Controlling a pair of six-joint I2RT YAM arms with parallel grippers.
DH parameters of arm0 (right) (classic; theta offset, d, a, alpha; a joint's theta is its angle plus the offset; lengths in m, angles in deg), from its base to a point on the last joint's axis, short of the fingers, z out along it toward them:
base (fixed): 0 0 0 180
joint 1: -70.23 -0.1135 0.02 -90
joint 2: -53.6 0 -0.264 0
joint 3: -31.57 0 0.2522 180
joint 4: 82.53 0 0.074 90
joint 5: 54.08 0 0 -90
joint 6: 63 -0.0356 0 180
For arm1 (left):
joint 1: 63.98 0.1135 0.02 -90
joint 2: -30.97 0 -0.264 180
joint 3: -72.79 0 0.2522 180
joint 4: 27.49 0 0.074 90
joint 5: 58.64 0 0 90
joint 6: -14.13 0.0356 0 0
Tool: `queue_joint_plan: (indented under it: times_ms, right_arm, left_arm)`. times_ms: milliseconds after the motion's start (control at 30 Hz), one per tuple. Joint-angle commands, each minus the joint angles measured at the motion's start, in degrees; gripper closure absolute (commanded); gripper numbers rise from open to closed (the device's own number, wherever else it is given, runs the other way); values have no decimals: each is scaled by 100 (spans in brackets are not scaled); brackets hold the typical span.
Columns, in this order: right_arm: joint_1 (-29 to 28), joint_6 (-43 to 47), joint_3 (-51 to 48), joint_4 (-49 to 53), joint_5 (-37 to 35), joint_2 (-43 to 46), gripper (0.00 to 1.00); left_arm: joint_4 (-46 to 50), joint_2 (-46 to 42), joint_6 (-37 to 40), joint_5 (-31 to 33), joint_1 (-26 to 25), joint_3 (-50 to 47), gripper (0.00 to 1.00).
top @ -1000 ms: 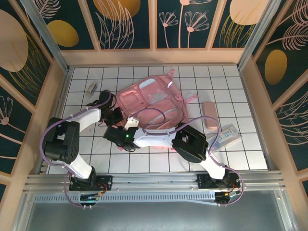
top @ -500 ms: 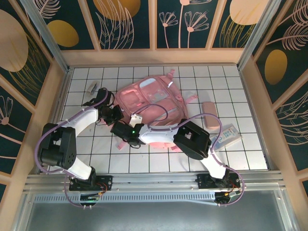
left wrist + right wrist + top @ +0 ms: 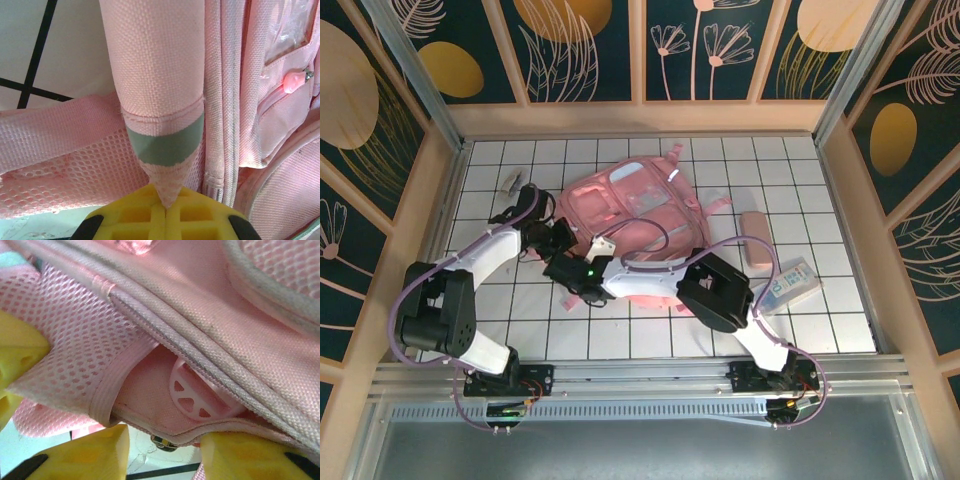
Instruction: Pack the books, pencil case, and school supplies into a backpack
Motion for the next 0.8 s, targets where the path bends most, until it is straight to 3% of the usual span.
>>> queue_joint_plan:
  times_ms: [0,167,300,333,467,767]
  right_arm:
    - [39,-581,167,340,-888,-292,65]
    - [110,-900,159,883,-1060,-353,67]
    - [129,-1065,78,1195,-952,-327,95]
    - [129,-997,46,1184,-905,-242,97]
    - [120,-737,-140,1098,-732,164,100]
    - [128,-330,-1604,-14,66,1133,100]
  left_arm:
    - [354,-111,-255,-723,-47,-149,100]
    - [396,-168,-259,-594,-49,-164,100]
    - [469,-190,-227,-372,-35,-17,100]
    - [494,-182,-184,-293,-37,29,100]
    - [526,-121,-46,107,-6,113,100]
    - [205,217,367,1029,190,83,100]
